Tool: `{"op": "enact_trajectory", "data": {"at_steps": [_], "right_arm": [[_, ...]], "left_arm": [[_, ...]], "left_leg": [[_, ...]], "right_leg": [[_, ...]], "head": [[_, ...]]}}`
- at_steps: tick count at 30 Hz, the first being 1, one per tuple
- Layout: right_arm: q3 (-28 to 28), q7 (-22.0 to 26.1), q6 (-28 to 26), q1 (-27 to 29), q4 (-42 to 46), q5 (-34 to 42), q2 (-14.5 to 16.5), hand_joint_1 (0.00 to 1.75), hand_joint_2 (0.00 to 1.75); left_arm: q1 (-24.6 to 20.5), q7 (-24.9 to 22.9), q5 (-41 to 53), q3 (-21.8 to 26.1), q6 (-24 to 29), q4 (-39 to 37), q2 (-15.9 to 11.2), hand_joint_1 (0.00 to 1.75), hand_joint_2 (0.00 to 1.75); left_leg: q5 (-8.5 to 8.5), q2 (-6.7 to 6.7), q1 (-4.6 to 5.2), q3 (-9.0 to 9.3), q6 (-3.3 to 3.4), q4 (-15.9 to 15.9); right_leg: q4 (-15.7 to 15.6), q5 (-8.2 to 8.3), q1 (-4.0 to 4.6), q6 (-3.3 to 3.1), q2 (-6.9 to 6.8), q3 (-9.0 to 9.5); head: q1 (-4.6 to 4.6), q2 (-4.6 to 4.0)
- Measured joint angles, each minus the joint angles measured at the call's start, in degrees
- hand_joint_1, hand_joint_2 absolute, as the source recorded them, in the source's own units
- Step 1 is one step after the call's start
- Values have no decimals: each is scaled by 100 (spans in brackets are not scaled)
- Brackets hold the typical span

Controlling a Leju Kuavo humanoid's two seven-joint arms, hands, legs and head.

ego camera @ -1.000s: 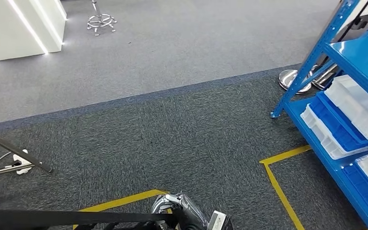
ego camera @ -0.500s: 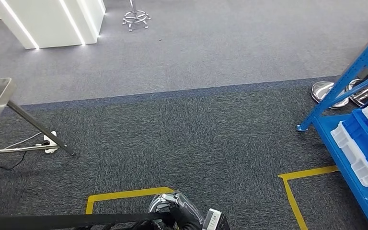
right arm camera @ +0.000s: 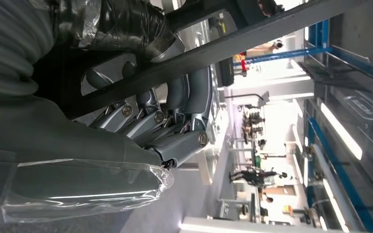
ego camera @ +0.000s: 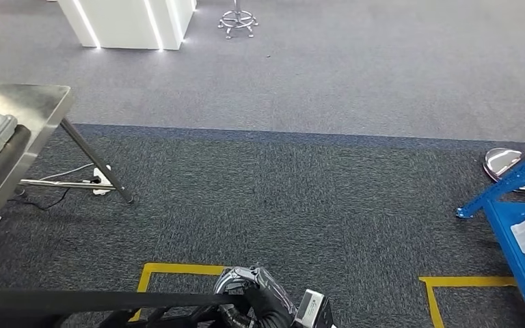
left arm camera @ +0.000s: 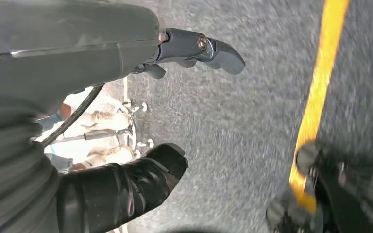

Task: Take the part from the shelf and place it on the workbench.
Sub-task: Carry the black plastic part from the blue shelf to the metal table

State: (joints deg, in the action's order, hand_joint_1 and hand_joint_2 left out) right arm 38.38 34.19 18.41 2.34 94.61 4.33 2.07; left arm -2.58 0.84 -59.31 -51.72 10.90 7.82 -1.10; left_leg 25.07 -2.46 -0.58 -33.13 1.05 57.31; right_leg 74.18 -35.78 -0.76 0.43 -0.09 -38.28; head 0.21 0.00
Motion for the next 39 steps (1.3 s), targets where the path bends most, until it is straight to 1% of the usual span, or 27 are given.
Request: {"op": "enact_trajectory", "data": {"at_steps": [1,3,4,5,7,8,10,12,13,14,15,16,18,19,21,23,25,27,28,29,30,31,32,34,36,38,39], "right_arm": [[-6,5,-17,20,21,-7,-11,175,175],[-17,17,-37,66,72,-14,-27,175,175],[-23,24,-42,94,96,-15,-33,175,175],[-28,29,-45,124,113,-15,-40,175,175],[-34,34,-59,167,140,-15,-52,175,175],[-36,34,-72,177,154,-15,-56,175,175],[-40,39,-96,195,196,-15,-57,175,175],[-53,43,-113,243,235,-14,-62,175,175],[-63,39,-120,273,245,-13,-69,175,175],[-74,34,-130,300,249,-10,-78,175,175],[-83,30,-149,322,252,-3,-89,175,175],[-92,27,-175,341,260,5,-100,175,175],[-102,31,-234,369,290,26,-119,175,175],[-105,35,-264,380,308,37,-129,175,175],[-111,40,-311,400,343,61,-154,175,175],[-115,40,-367,427,386,86,-187,175,175],[-118,39,-418,462,437,104,-226,175,175],[-124,38,-445,511,468,117,-271,175,175],[-127,37,-449,540,474,122,-297,175,175],[-129,36,-450,570,475,123,-323,175,175],[-131,35,-450,594,475,122,-346,175,175],[-131,34,-450,610,476,122,-364,175,175],[-131,34,-451,620,479,122,-375,175,175],[-131,34,-462,632,490,127,-388,175,175],[-131,33,-499,650,511,147,-403,175,175],[-131,32,-536,666,547,183,-420,175,175],[-131,33,-548,672,568,197,-425,175,175]], "left_arm": [[1,-22,4,-11,3,0,-4,0,175],[0,-85,34,-53,6,0,-7,0,175],[-2,-116,54,-84,7,0,-8,0,175],[0,-139,69,-113,8,0,-9,0,175],[12,-169,83,-157,9,-1,-16,0,175],[19,-176,86,-171,8,-2,-16,0,175],[8,-174,92,-203,5,-4,-15,0,175],[-23,-166,107,-242,2,-4,-11,0,175],[-34,-163,115,-259,-2,-4,-13,0,175],[-38,-161,124,-271,-7,-4,-14,0,175],[-34,-163,128,-279,-13,-4,-15,0,175],[-29,-170,129,-286,-17,-4,-15,0,175],[-24,-190,126,-303,-21,-4,-20,0,175],[-31,-198,122,-312,-21,-4,-24,0,175],[-48,-210,117,-328,-21,-4,-35,0,175],[-47,-230,115,-357,-20,-4,-51,0,175],[-51,-249,116,-397,-16,-4,-61,0,175],[-66,-261,119,-417,-14,-4,-61,0,175],[-70,-264,119,-419,-14,-4,-62,0,175],[-71,-267,120,-420,-14,-4,-63,0,175],[-71,-269,120,-421,-14,-4,-65,0,175],[-70,-271,121,-421,-13,-4,-67,0,175],[-71,-273,121,-422,-13,-4,-67,0,175],[-74,-277,122,-425,-12,-4,-67,0,175],[-76,-292,124,-432,-2,-4,-67,0,175],[-63,-322,127,-448,11,-4,-69,0,175],[-57,-338,128,-457,15,-4,-69,0,175]], "left_leg": [[10,-80,1,2,-8,21],[47,-222,5,-13,-44,88],[65,-283,10,-30,-69,121],[78,-330,8,-49,-98,141],[81,-415,-8,-78,-166,140],[94,-396,-17,-85,-196,158],[263,-179,-11,-205,-250,427],[611,98,-13,-526,-294,1084],[753,157,-18,-701,-312,1433],[805,187,-21,-810,-321,1650],[749,204,-21,-815,-320,1664],[595,233,-18,-699,-306,1450],[244,408,11,-278,-236,667],[141,498,38,-121,-190,352],[119,560,86,-34,-110,126],[90,440,73,-12,-44,63],[34,329,34,64,16,-41],[3,226,21,97,51,-79],[0,165,23,94,60,-73],[4,90,25,92,61,-67],[12,12,25,95,58,-58],[23,-68,23,100,49,-42],[40,-147,18,105,33,-16],[91,-286,14,82,-16,70],[126,-391,10,31,-82,124],[134,-455,-7,2,-150,128],[162,-389,-10,-17,-177,167]], "right_leg": [[-252,216,-1,-13,26,79],[-985,609,-6,-35,199,359],[-1233,704,-12,-43,274,457],[-1349,722,-6,-53,322,501],[-1370,718,4,-99,254,519],[-1387,726,4,-134,203,537],[-1425,738,-15,-206,78,572],[-1432,727,-1,-247,-63,581],[-1431,718,8,-254,-139,581],[-1430,708,13,-258,-211,584],[-1429,698,17,-257,-278,590],[-1429,687,21,-252,-340,603],[-1432,661,35,-230,-450,641],[-1433,648,44,-209,-501,658],[-1449,628,50,-151,-593,686],[-1473,609,45,-80,-647,729],[-1307,472,37,-25,-441,694],[-694,138,21,-1,-128,412],[-318,-17,14,5,-52,215],[-37,-85,11,12,-17,55],[48,-30,5,18,-4,-21],[-88,135,-4,23,7,8],[-418,375,-19,27,52,131],[-1100,699,-49,18,257,406],[-1354,743,-36,-25,356,500],[-1375,750,-14,-99,247,512],[-1395,756,-17,-137,192,531]], "head": [[1,0],[1,0],[1,0],[1,0],[1,0],[1,0],[-6,0],[-11,0],[-11,0],[-11,0],[-11,0],[-11,0],[-11,0],[-10,0],[-11,0],[-11,0],[-8,0],[-7,0],[-8,0],[-8,0],[-8,0],[-8,0],[-8,0],[-9,0],[-9,0],[-9,0],[-9,0]]}}
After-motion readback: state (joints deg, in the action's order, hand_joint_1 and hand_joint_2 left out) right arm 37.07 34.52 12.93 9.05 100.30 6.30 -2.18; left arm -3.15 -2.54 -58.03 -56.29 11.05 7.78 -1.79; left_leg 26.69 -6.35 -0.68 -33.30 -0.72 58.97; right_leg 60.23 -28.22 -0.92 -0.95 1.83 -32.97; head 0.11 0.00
